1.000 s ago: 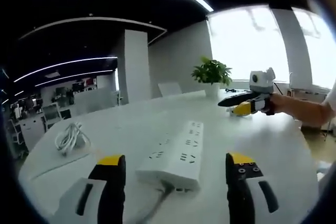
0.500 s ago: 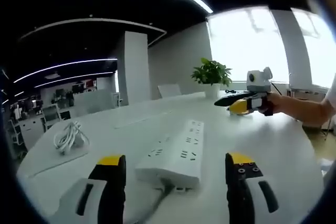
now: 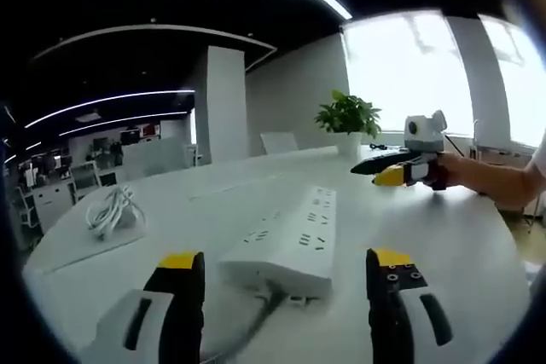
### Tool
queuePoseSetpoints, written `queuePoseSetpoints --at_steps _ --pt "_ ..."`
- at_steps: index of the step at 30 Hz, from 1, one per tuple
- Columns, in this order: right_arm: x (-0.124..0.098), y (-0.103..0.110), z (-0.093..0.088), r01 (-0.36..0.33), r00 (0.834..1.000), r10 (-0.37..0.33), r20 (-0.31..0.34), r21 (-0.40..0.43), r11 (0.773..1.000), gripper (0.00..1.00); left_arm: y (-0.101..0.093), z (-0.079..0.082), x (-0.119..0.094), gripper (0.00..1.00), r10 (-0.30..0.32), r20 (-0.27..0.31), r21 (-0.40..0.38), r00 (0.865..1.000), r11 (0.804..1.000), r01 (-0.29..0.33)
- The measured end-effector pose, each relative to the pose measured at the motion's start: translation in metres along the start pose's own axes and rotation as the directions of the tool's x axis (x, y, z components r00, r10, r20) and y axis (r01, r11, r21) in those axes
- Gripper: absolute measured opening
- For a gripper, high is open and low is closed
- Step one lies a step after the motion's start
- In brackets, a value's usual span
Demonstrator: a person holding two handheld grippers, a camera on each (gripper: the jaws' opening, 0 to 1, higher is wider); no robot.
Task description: Straighten the power strip on the desk, plug the charger into it
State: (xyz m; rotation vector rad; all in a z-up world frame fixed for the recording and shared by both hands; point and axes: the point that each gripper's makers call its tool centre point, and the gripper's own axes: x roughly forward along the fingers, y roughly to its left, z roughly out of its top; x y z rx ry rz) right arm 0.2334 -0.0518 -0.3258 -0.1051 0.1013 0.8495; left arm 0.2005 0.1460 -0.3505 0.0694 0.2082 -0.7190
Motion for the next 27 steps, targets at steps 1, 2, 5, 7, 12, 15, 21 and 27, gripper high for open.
queuePoseSetpoints --at_steps 1,2,5,7,12,15,21,27 --pt "0.000 0.000 -0.001 0.000 1.000 0.000 -0.001 0.001 1.000 0.46 0.000 0.000 0.000 0.79 0.000 0.001 -0.002 1.000 1.000 0.000" --pt "0.000 0.000 -0.001 -0.004 1.000 0.004 0.000 0.005 1.000 0.46 0.000 -0.001 0.001 0.79 0.000 -0.001 -0.003 1.000 1.000 0.000" --pt "0.001 0.001 -0.003 -0.010 1.000 0.010 0.000 0.016 1.000 0.46 0.002 -0.003 0.002 0.79 0.003 -0.005 -0.010 1.000 1.000 -0.003" --pt "0.001 -0.001 -0.003 -0.008 1.000 0.008 -0.002 0.013 1.000 0.46 0.002 -0.003 0.003 0.79 0.002 -0.003 -0.025 1.000 1.000 -0.002" --pt "0.002 -0.002 -0.004 -0.003 1.000 0.003 -0.001 0.017 1.000 0.46 0.000 -0.003 0.005 0.79 -0.004 0.002 -0.033 1.000 0.999 0.004" --pt "0.005 -0.003 -0.010 0.004 1.000 -0.004 -0.017 0.017 1.000 0.46 0.000 -0.003 0.006 0.79 -0.007 0.003 -0.036 1.000 0.999 0.007" --pt "0.008 -0.006 -0.017 0.014 0.999 -0.013 -0.035 0.009 1.000 0.45 0.000 -0.005 0.006 0.79 -0.010 0.000 -0.036 1.000 0.999 0.010" --pt "0.009 -0.007 -0.020 0.016 0.999 -0.015 -0.042 0.017 1.000 0.45 0.004 -0.001 0.009 0.80 -0.014 0.023 -0.034 1.000 0.999 0.015"
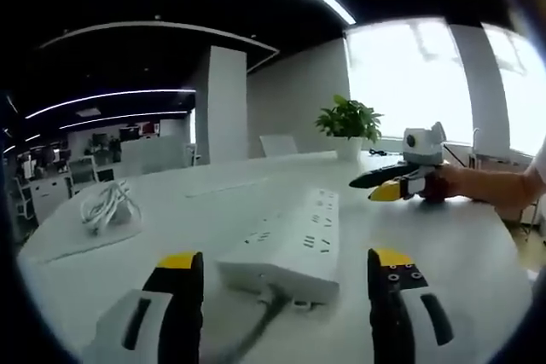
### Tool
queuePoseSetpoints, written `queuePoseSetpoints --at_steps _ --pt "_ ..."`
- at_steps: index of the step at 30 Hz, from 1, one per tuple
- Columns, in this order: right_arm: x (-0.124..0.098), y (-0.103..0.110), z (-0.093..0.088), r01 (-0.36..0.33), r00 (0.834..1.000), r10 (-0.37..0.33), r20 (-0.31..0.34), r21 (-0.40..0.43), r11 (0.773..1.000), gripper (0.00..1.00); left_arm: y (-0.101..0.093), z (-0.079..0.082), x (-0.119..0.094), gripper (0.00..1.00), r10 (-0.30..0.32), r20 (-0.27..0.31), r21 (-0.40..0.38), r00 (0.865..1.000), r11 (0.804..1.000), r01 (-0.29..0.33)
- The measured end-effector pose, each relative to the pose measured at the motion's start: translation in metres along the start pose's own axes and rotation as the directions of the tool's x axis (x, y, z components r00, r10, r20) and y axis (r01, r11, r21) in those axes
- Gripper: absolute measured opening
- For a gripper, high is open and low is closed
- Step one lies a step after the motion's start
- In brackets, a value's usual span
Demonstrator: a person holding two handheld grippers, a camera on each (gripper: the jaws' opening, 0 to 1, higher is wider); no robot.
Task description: Straighten the power strip on the desk, plug the charger into it
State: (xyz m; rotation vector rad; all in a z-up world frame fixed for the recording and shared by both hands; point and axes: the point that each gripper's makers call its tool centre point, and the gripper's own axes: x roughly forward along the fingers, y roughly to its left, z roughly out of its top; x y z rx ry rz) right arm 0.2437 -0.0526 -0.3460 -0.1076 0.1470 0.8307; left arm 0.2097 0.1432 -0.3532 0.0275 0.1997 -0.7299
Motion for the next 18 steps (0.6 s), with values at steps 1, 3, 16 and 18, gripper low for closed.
queuePoseSetpoints --at_steps 1,3,16,18 --pt "0.000 0.000 0.000 -0.001 1.000 0.001 0.001 0.001 1.000 0.45 0.002 0.001 0.000 0.80 0.002 0.004 -0.003 1.000 1.000 -0.002" --pt "0.001 -0.002 0.000 -0.004 1.000 0.004 0.005 0.013 1.000 0.45 0.003 0.002 0.000 0.81 0.002 0.010 -0.016 1.000 1.000 -0.002" --pt "0.011 0.008 -0.005 -0.063 0.998 0.062 -0.015 -0.041 0.997 0.45 0.005 -0.002 0.001 0.79 0.026 0.010 0.009 1.000 1.000 -0.026" --pt "0.014 0.008 -0.005 -0.064 0.998 0.064 -0.016 -0.048 0.997 0.45 0.005 -0.004 0.001 0.79 0.027 0.004 0.016 1.000 0.999 -0.027"
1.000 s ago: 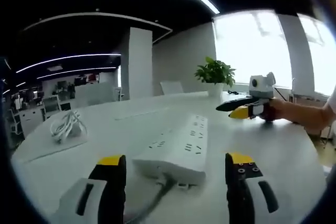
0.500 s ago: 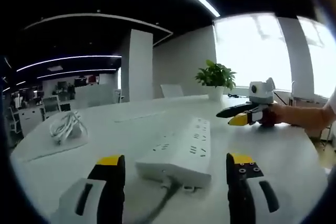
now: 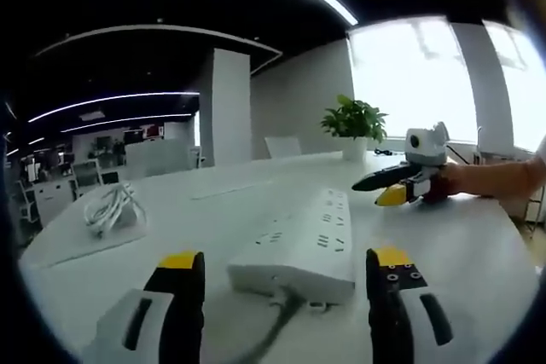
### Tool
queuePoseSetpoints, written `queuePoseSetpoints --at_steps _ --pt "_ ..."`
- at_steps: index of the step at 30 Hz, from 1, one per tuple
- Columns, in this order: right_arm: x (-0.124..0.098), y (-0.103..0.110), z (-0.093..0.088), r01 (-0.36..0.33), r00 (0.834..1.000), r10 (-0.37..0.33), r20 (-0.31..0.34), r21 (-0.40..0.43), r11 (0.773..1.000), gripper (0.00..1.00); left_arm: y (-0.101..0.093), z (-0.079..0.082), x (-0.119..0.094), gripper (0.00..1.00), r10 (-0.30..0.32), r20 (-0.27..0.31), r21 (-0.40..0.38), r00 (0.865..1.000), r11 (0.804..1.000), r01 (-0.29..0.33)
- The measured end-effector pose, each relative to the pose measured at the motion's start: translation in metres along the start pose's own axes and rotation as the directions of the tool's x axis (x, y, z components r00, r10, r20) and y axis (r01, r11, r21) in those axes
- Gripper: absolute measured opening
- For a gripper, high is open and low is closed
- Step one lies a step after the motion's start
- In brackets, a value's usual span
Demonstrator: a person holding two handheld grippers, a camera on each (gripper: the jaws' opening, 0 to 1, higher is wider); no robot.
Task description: Straighten the power strip on the desk, plug the charger into it
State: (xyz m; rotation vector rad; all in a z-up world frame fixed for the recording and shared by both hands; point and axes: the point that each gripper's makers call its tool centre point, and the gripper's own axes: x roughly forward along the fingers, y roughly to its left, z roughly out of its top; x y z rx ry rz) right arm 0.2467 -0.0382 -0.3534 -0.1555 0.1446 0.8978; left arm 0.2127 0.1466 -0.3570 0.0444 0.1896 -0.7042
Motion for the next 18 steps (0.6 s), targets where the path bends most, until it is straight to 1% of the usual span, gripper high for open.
queuePoseSetpoints --at_steps 4,6,9,14,18 --pt "0.004 -0.003 -0.001 0.007 1.000 -0.007 -0.002 0.003 1.000 0.45 -0.001 -0.004 0.000 0.79 0.002 -0.012 0.019 1.000 1.000 -0.002" --pt "0.006 -0.002 -0.001 -0.002 1.000 0.002 -0.002 0.007 1.000 0.45 -0.002 -0.005 0.000 0.79 0.001 -0.017 0.033 1.000 0.999 0.000" --pt "0.008 -0.003 -0.002 -0.005 1.000 0.005 -0.013 0.005 1.000 0.45 -0.002 -0.006 -0.001 0.79 0.000 -0.021 0.042 1.000 0.999 0.000" --pt "0.010 -0.003 -0.002 -0.009 1.000 0.009 -0.012 0.004 1.000 0.45 -0.001 -0.006 -0.001 0.78 -0.001 -0.021 0.046 1.000 0.999 0.002" --pt "0.015 -0.006 -0.001 -0.010 1.000 0.010 -0.012 -0.001 1.000 0.45 -0.001 -0.008 0.000 0.78 -0.003 -0.034 0.068 0.999 0.998 0.006"
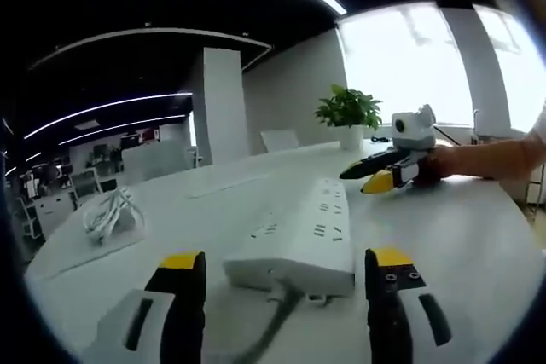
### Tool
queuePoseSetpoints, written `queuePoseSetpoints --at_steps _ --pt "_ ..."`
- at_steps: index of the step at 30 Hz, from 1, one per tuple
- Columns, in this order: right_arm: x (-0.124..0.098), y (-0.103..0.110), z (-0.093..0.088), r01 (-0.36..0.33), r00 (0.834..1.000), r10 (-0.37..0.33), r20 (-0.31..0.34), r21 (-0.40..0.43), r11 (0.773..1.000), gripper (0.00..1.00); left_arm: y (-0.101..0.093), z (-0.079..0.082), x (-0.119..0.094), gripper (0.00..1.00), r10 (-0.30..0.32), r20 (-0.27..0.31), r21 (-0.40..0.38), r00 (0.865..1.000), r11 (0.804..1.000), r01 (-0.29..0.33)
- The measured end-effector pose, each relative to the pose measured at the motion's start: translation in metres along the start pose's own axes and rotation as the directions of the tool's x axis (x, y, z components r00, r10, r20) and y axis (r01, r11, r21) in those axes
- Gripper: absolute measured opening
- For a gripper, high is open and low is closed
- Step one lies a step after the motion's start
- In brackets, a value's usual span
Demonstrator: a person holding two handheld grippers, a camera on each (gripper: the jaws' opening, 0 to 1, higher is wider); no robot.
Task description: Straighten the power strip on the desk, plug the charger into it
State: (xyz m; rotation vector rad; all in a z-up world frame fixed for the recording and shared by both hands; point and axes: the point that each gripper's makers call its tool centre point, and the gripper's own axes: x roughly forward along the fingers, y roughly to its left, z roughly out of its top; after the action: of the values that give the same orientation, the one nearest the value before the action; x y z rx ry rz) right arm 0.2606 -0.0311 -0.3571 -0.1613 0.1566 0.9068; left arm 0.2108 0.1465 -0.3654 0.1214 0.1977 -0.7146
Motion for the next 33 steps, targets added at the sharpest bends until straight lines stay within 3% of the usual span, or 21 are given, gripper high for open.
queuePoseSetpoints --at_steps 3,16,19,33 --pt "0.003 0.001 -0.002 -0.021 1.000 0.022 -0.013 0.053 0.998 0.42 0.000 -0.001 0.001 0.76 0.007 -0.009 0.011 1.000 1.000 -0.007" --pt "0.016 -0.009 0.000 -0.019 1.000 0.020 -0.011 0.037 0.999 0.43 -0.001 0.000 0.002 0.75 0.020 -0.014 0.014 1.000 1.000 -0.020" --pt "0.017 -0.010 0.005 -0.034 0.999 0.033 0.012 0.075 0.997 0.43 -0.002 0.000 0.001 0.75 0.018 -0.017 0.001 1.000 1.000 -0.018" --pt "0.023 -0.013 0.016 -0.054 0.996 0.049 0.072 0.068 0.996 0.43 -0.004 -0.003 0.003 0.75 0.007 -0.021 -0.038 1.000 0.999 -0.007"
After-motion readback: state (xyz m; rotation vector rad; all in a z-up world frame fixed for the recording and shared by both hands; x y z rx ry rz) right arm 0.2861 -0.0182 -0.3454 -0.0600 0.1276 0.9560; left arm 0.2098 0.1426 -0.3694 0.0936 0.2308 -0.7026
